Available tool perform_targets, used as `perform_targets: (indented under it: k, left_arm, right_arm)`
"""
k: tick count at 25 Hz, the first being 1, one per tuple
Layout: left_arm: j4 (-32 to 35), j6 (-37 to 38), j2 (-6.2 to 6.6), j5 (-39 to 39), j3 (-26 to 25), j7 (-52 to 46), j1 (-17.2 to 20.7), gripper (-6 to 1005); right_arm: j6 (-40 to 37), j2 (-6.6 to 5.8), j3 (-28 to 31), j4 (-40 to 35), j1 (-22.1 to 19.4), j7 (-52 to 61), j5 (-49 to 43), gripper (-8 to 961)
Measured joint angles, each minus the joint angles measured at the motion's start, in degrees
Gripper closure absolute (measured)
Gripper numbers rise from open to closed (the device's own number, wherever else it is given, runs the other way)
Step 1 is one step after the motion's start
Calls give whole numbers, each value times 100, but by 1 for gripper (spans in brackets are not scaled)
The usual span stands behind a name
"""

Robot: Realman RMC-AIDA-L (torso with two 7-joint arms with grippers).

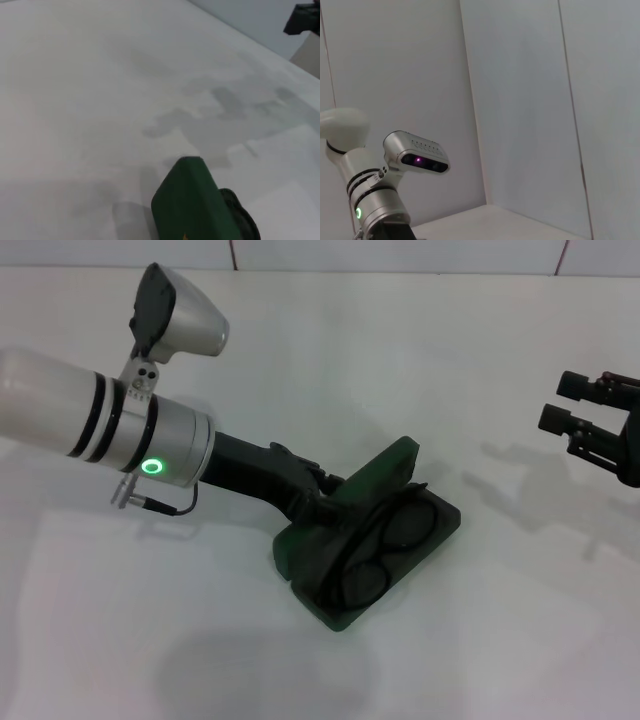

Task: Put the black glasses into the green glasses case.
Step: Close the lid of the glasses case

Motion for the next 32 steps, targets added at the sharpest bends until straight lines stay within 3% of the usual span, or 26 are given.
perform_targets:
  k: [2, 7, 15, 24, 28, 32]
  left_arm:
    - [0, 0, -1, 3, -2, -21, -25, 513]
    - [1, 0, 3, -41, -203, -39, -77, 692]
    - [12, -292, 17, -48, -493, 285, -153, 747]
    - [-6, -953, -3, -358, -466, 1528, -287, 808]
    - [-43, -1032, -13, -613, -459, 2255, -288, 773]
    - [-47, -1030, -13, -677, -442, 2347, -303, 739]
  right_arm:
    - [-1, -1, 0, -7, -13, 0, 0, 496]
    - [-8, -2, 0, -17, -41, -33, 0, 496]
    - [-79, -2, 18, 3, -102, -176, 2, 496]
    - [-103, 4, 48, 51, -208, -266, 32, 496]
    - [-137, 13, 54, 53, -226, -275, 47, 496]
    - [-138, 16, 31, 54, -226, -276, 29, 496]
